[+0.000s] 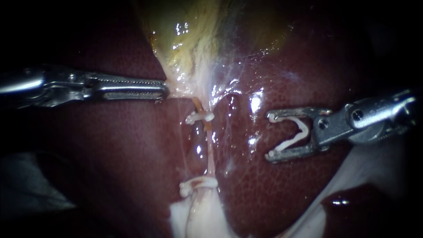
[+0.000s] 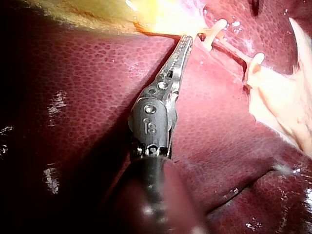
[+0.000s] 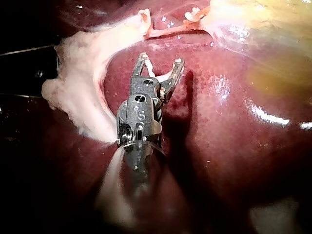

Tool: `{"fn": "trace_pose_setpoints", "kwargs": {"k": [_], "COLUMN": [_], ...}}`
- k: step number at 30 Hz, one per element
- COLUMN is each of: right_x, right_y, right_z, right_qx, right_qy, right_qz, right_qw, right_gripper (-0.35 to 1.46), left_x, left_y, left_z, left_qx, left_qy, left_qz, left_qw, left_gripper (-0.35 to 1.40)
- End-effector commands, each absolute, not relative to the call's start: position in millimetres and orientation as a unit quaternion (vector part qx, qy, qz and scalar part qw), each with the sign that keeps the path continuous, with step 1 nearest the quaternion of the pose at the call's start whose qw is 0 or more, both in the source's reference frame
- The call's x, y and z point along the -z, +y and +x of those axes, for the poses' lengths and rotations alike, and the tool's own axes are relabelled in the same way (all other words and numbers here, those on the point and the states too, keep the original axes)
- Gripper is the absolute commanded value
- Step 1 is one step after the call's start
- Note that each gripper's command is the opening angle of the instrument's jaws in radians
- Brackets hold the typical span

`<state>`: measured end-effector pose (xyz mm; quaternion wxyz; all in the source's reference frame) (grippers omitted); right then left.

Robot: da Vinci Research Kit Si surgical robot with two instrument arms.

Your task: Clipping first clip right tube

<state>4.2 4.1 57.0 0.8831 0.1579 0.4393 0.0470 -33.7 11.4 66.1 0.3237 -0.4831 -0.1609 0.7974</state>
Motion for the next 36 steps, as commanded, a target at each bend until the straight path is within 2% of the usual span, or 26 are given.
{"fn": "trace_pose_setpoints", "kwargs": {"k": [1, 6, 13, 17, 19, 36], "right_x": [-57.0, -57.0, -57.0, -57.3, -57.5, -64.2], "right_y": [4.1, 4.1, 4.1, 4.0, 3.8, 1.5], "right_z": [4.2, 4.2, 4.6, 5.8, 6.6, 13.5], "right_qx": [-0.047, -0.047, -0.043, -0.03, -0.026, -0.145], "right_qy": [0.44, 0.44, 0.443, 0.458, 0.468, 0.487], "right_qz": [0.158, 0.158, 0.167, 0.198, 0.198, 0.278], "right_qw": [0.883, 0.883, 0.88, 0.866, 0.861, 0.815], "right_gripper": [0.5, 0.5, 0.5, 0.5, 0.49, 0.5], "left_x": [-65.8, -62.7, -58.3, -58.5, -58.6, -58.7], "left_y": [11.5, 12.5, 13.9, 13.8, 13.8, 13.8], "left_z": [-33.6, -32.0, -29.5, -29.7, -29.9, -30.2], "left_qx": [-0.797, -0.793, -0.785, -0.785, -0.785, -0.785], "left_qy": [-0.162, -0.173, -0.157, -0.156, -0.156, -0.155], "left_qz": [-0.483, -0.484, -0.499, -0.5, -0.5, -0.499], "left_qw": [0.324, 0.327, 0.331, 0.332, 0.332, 0.333], "left_gripper": [-0.35, -0.35, -0.35, -0.35, -0.35, -0.35]}}
